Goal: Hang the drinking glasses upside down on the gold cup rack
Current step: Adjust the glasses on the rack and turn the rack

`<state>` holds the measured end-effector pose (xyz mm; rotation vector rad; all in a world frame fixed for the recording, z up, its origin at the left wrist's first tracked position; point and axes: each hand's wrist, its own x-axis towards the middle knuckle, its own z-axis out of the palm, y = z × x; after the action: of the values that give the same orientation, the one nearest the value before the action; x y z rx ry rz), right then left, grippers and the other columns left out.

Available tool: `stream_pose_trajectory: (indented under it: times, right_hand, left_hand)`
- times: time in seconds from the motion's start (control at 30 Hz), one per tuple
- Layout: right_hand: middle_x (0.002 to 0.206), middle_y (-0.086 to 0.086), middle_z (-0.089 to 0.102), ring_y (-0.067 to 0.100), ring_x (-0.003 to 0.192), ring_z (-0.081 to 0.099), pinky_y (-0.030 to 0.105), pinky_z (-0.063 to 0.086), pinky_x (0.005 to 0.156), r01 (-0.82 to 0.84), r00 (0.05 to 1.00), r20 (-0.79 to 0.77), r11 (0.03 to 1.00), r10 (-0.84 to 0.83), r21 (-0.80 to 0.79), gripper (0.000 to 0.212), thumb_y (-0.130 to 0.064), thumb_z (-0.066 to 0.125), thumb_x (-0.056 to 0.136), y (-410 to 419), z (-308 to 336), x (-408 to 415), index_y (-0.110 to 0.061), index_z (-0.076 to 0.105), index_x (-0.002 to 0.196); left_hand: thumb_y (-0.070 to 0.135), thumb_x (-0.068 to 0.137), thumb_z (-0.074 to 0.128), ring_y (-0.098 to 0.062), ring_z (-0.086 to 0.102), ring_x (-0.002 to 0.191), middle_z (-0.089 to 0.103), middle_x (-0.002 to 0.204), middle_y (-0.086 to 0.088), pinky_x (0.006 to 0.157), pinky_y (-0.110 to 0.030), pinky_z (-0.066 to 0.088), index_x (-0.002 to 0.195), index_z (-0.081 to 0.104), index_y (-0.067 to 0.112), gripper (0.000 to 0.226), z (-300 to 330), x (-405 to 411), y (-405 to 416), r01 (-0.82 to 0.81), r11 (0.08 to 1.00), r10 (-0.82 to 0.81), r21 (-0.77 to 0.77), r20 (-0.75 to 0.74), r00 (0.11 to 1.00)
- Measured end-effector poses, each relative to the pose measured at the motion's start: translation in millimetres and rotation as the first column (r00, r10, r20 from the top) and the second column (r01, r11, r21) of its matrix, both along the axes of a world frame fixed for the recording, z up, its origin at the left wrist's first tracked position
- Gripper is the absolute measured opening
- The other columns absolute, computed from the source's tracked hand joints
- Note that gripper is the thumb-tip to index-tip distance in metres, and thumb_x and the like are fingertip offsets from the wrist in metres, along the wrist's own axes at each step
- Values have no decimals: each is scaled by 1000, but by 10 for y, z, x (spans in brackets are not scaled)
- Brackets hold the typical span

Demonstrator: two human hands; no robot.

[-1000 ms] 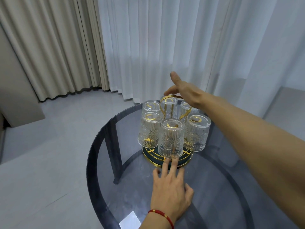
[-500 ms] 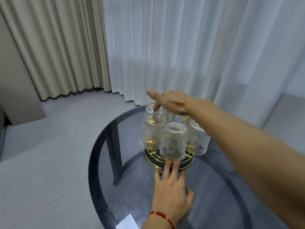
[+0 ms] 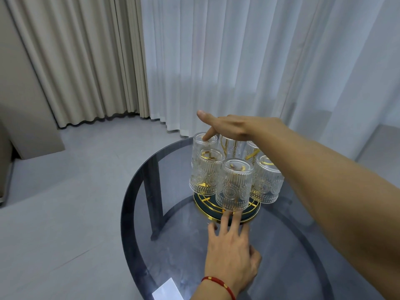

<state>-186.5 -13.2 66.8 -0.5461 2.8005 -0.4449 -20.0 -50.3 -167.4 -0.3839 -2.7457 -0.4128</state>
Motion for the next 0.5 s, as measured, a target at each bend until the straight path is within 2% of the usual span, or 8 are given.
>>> stream_pose_trajectory:
  times: [0.23,0.33,0.43,0.5]
  right_hand:
    - [168,6,33,32,150,34,62,27,111,20,999,41,1000,-21,20,101,-86,2,88,-83,89,0,-27,70,135]
    - [166,5,36,30,148,37,50,32,98,-3,1000,29,1000,3,-1,94,-80,5,93,-71,87,9,-26,70,135]
    - [159,4,48,28,142,45,34,35,87,-53,997,-57,998,52,-23,64,-63,27,104,-25,103,0,-26,74,127]
    - [140,4,65,26,123,58,27,43,73,-82,979,-186,995,90,48,38,-39,47,102,23,121,-39,-23,77,119]
  left_hand:
    - [43,76,48,-31,38,138,47,150,-2,100,-57,41,116,63,23,47,-7,-9,-4,4,1000,-4,6,14,1000]
    - [42,75,49,-31,39,137,48,150,-2,98,-56,42,114,63,23,46,-5,-1,0,8,1000,-8,6,9,1000]
    - [41,76,52,-31,41,136,49,149,-2,98,-55,43,112,64,23,43,-1,7,-4,1,1000,-1,-2,0,1000]
    - [41,76,53,-31,42,136,50,148,-3,98,-56,43,112,65,22,43,0,6,-4,-4,1000,4,-9,-5,1000]
